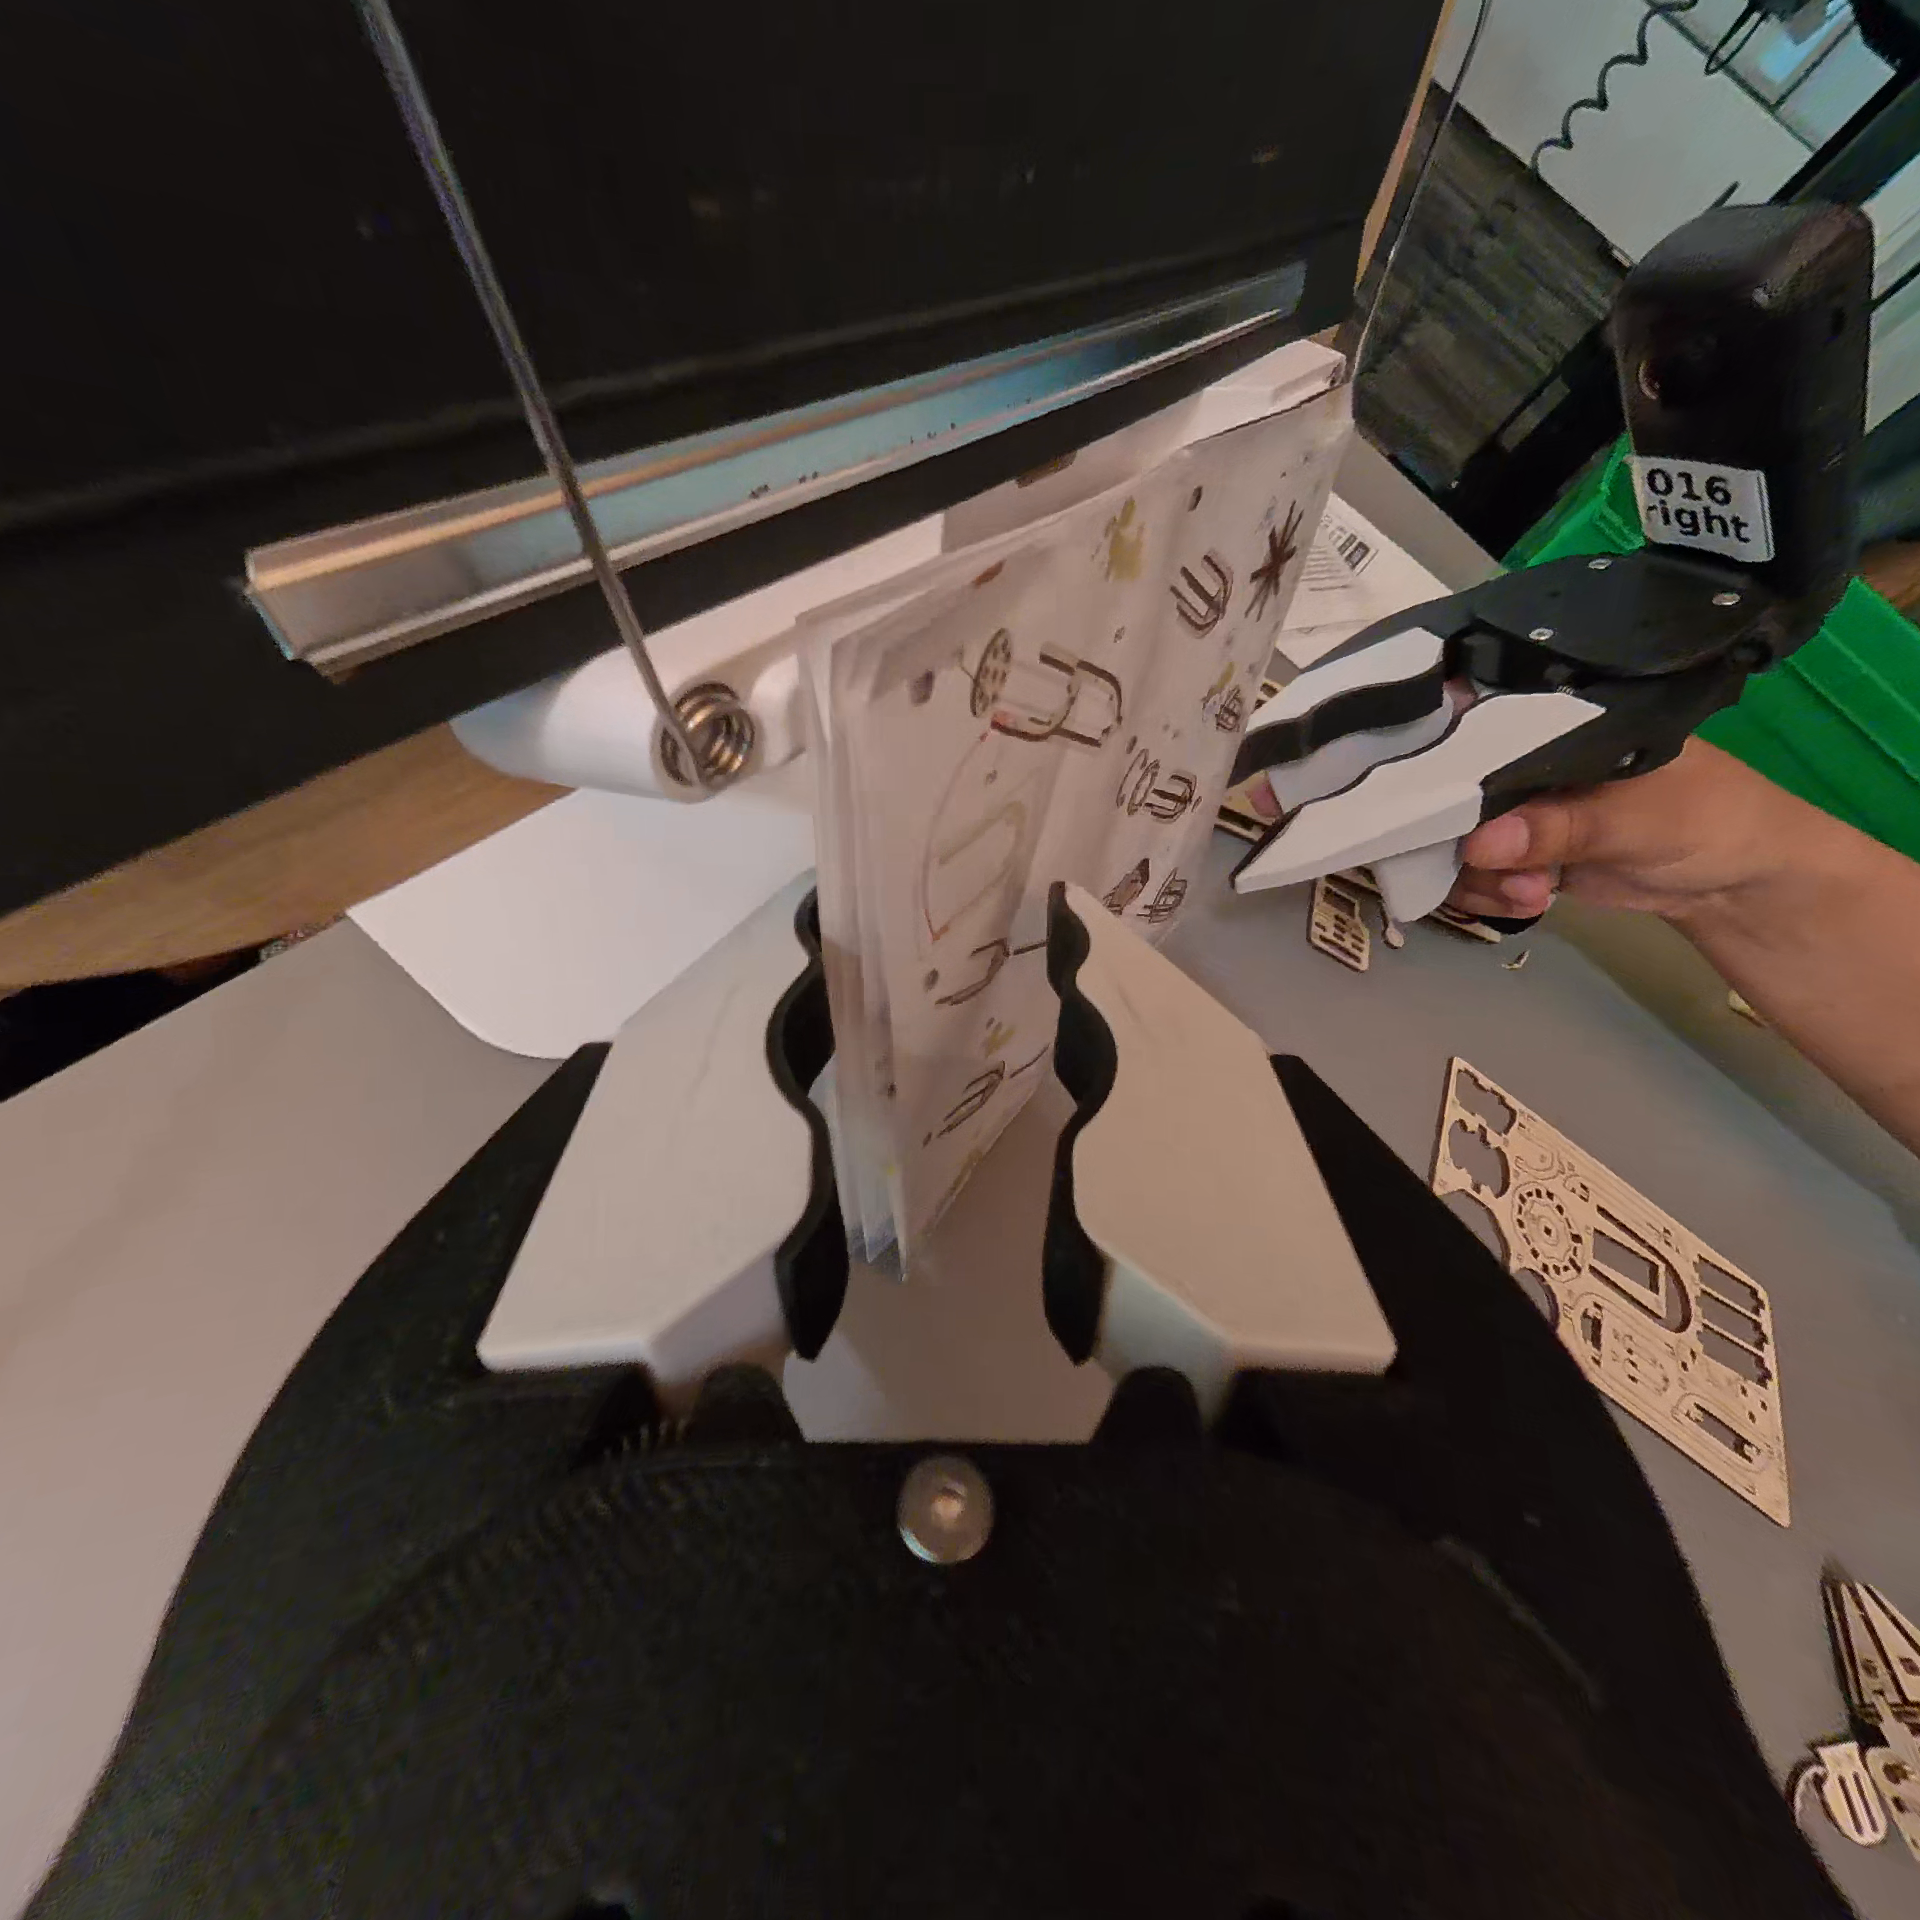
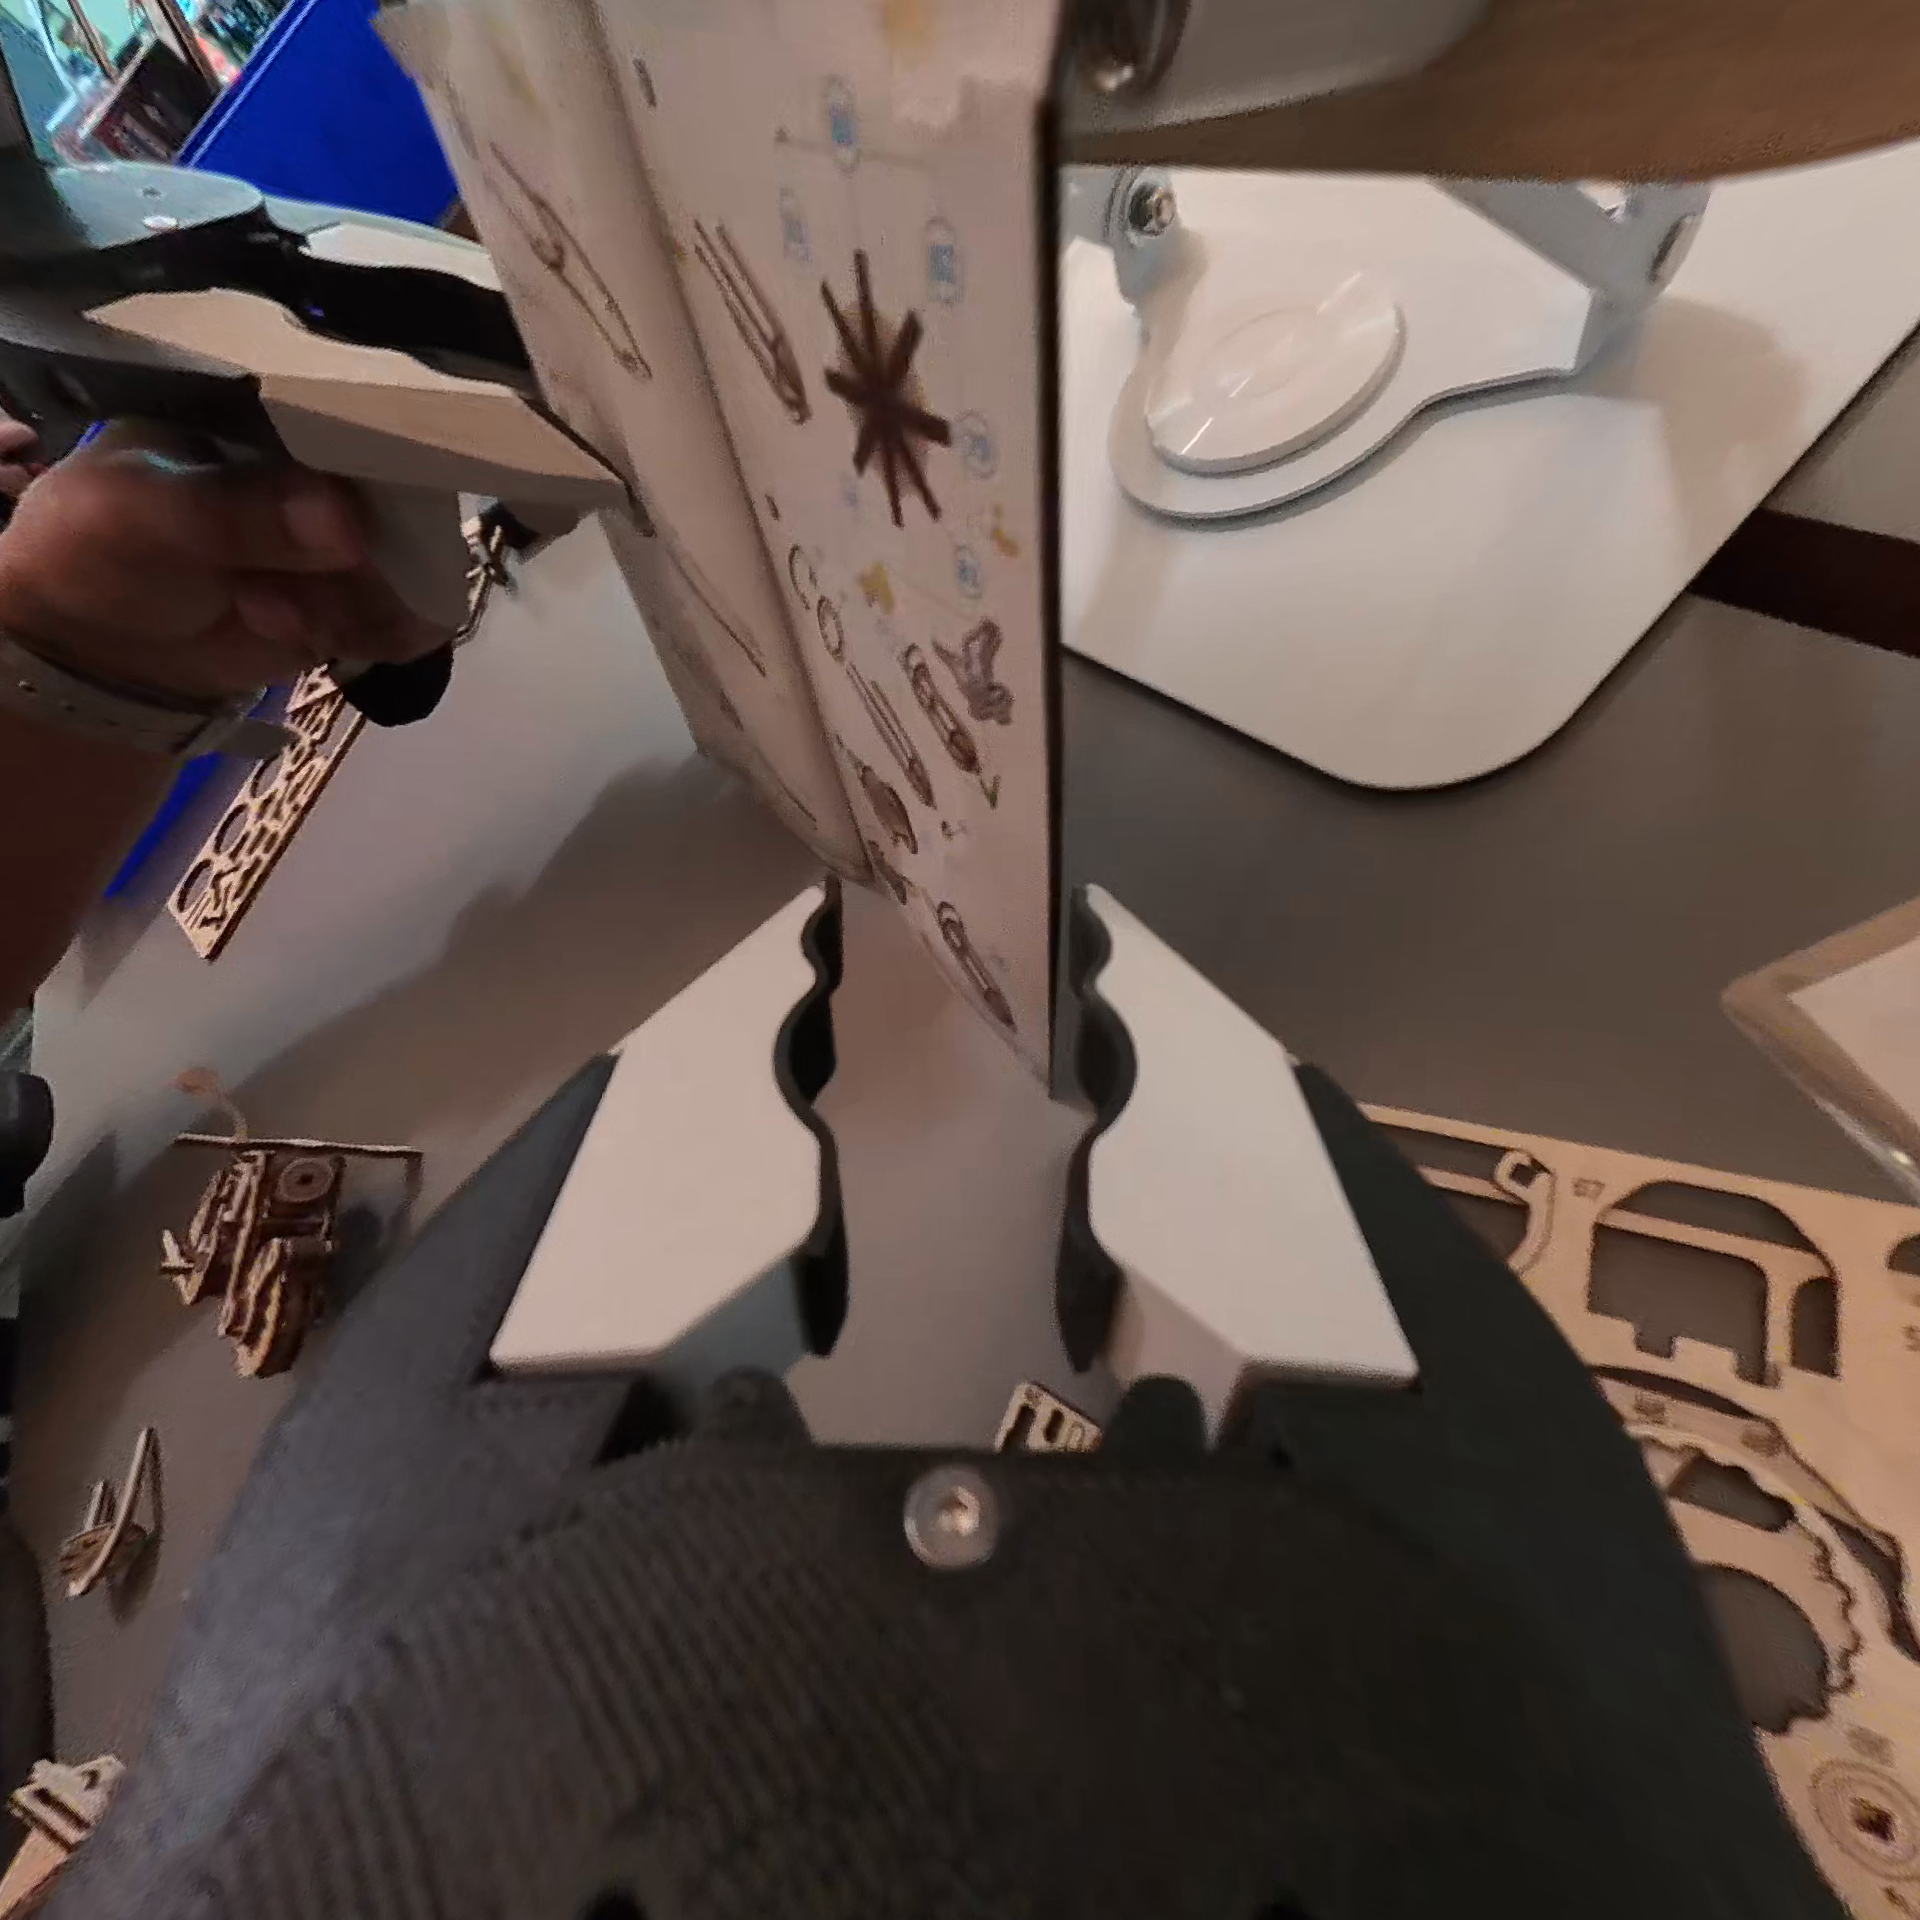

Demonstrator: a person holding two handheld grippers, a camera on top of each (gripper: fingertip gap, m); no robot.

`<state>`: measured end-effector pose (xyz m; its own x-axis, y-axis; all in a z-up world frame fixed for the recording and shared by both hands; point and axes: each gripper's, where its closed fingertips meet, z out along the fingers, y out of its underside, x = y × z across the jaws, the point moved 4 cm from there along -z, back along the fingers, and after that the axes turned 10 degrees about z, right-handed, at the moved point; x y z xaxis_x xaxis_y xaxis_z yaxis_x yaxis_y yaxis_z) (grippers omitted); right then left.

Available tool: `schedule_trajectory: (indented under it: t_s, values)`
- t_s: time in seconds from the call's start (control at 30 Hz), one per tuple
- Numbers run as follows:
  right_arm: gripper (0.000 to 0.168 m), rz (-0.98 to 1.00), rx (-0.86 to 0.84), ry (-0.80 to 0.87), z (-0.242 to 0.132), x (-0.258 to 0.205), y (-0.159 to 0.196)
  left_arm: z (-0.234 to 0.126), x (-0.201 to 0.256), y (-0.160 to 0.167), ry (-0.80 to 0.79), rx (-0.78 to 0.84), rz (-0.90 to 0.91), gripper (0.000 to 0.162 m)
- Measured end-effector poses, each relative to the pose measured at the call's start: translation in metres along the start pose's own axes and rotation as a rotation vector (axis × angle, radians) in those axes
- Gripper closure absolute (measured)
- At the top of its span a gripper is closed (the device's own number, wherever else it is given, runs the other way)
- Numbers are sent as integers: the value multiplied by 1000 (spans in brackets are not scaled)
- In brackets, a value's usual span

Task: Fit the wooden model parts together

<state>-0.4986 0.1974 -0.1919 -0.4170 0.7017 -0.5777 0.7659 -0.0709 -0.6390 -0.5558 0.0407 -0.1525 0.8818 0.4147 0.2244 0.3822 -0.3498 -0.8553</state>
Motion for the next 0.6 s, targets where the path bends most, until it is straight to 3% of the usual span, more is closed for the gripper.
schedule_trajectory:
  t_s: [0.33, 0.53, 0.6]
  values:
    - [110, 24, 121, 21, -19, -4, -20, -21, 1, -2, -53, 24, 12, 112]
    - [106, 3, 294, 64, -55, -19, -44, -38, 9, -5, -85, 52, 22, 103]
    - [106, -25, 340, 74, -70, -29, -45, -49, 16, -8, -98, 80, 33, 93]
